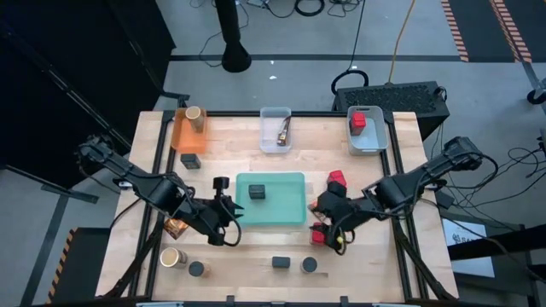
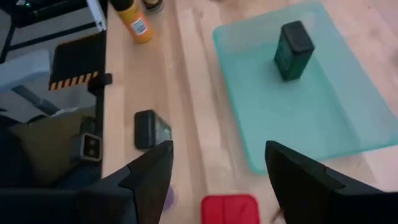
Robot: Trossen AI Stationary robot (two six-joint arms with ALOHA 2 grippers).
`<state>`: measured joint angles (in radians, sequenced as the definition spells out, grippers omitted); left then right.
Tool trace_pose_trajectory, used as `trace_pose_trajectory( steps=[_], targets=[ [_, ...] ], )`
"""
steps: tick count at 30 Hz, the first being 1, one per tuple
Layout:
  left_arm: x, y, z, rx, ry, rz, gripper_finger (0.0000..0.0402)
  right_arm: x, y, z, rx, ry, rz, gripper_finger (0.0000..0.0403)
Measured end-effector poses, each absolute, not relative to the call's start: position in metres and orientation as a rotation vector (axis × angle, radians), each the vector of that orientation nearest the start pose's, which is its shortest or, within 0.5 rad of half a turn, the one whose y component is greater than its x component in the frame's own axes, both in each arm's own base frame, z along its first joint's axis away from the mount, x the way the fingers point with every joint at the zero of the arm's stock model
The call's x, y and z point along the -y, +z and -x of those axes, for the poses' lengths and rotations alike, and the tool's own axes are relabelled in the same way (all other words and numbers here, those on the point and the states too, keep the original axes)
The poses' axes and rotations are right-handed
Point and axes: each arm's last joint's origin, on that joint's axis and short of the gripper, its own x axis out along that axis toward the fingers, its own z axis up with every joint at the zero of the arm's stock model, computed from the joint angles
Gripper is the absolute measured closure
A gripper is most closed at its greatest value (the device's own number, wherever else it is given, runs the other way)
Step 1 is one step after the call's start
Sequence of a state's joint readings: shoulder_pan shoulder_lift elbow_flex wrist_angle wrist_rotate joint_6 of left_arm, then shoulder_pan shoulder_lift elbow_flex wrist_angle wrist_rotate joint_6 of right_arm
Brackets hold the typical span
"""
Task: Sort spices by type
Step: Put the right black spice bottle into the green bin
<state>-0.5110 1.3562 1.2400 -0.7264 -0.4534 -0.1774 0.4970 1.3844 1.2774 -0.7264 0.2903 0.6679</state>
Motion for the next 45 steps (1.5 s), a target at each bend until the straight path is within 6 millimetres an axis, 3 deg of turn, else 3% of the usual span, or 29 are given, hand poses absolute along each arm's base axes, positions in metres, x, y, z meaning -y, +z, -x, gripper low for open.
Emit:
trace_pose_trajectory(
  steps=[8,16,21,27,36,45],
  targets=[
    [0.124,0.323,-0.247,-0.743,0.021,-0.195,0.0322,-0.167,0.323,-0.266,-0.855,0.02,-0.204,0.0163],
    [0.124,0.323,-0.247,-0.743,0.021,-0.194,0.0322,-0.202,0.32,-0.281,-1.031,0.016,-0.057,0.0163],
    [0.124,0.323,-0.247,-0.742,0.031,-0.169,0.0322,-0.222,0.31,-0.288,-1.104,0.041,-0.092,0.0163],
    [0.124,0.323,-0.247,-0.742,0.032,-0.167,0.0322,-0.234,0.291,-0.294,-1.193,0.02,-0.182,0.0158],
    [0.124,0.323,-0.247,-0.742,0.031,-0.17,0.0322,-0.244,0.27,-0.303,-1.206,0.028,-0.14,0.0128],
    [0.124,0.323,-0.247,-0.741,0.031,-0.17,0.0322,-0.248,0.249,-0.314,-1.24,-0.005,-0.136,0.0123]
  ],
)
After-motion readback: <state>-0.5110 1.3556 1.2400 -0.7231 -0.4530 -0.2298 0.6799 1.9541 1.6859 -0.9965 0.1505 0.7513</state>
